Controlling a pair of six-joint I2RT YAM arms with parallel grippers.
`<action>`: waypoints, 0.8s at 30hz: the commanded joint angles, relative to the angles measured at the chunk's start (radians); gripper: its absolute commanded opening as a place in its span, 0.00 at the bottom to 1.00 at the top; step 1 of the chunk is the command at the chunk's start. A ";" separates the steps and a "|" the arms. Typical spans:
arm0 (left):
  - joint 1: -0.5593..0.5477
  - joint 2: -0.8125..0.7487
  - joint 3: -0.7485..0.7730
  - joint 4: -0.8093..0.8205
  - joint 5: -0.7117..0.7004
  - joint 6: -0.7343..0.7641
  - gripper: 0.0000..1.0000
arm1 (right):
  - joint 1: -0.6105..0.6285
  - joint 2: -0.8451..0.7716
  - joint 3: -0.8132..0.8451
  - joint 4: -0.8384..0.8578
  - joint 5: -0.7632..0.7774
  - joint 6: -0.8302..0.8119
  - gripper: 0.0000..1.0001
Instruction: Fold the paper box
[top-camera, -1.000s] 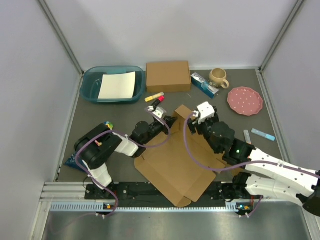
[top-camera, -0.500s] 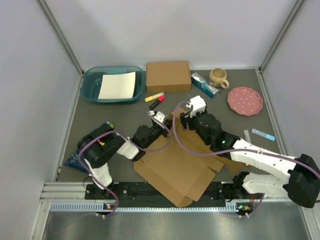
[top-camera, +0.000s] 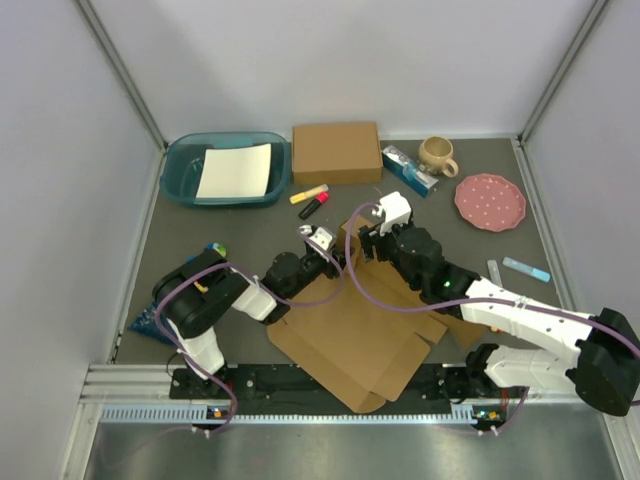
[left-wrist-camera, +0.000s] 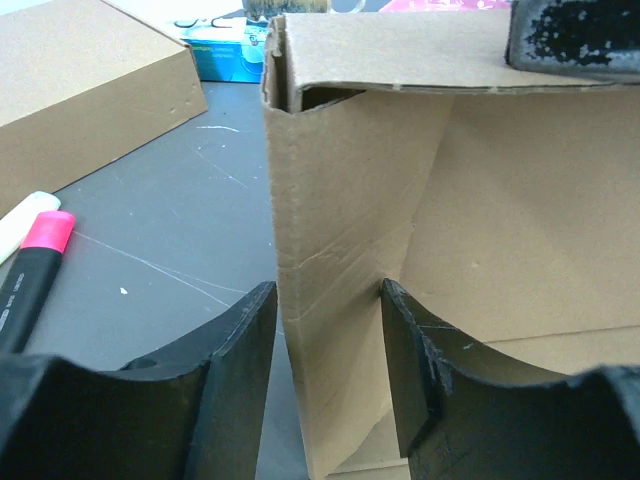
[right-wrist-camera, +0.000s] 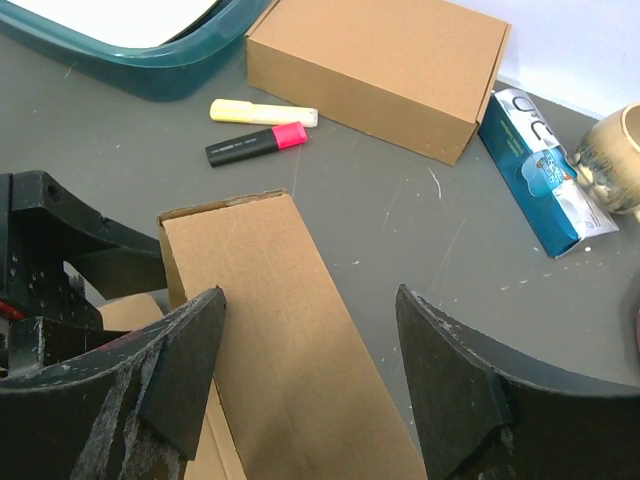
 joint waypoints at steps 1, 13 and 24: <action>-0.001 -0.008 0.027 0.100 0.040 0.026 0.50 | -0.015 -0.005 -0.008 0.004 -0.038 0.021 0.70; 0.001 0.066 0.107 0.091 0.087 0.023 0.00 | -0.020 0.004 0.007 -0.015 -0.098 0.031 0.70; -0.001 0.020 0.110 -0.087 0.081 0.026 0.47 | -0.027 0.002 -0.005 -0.015 -0.101 0.014 0.70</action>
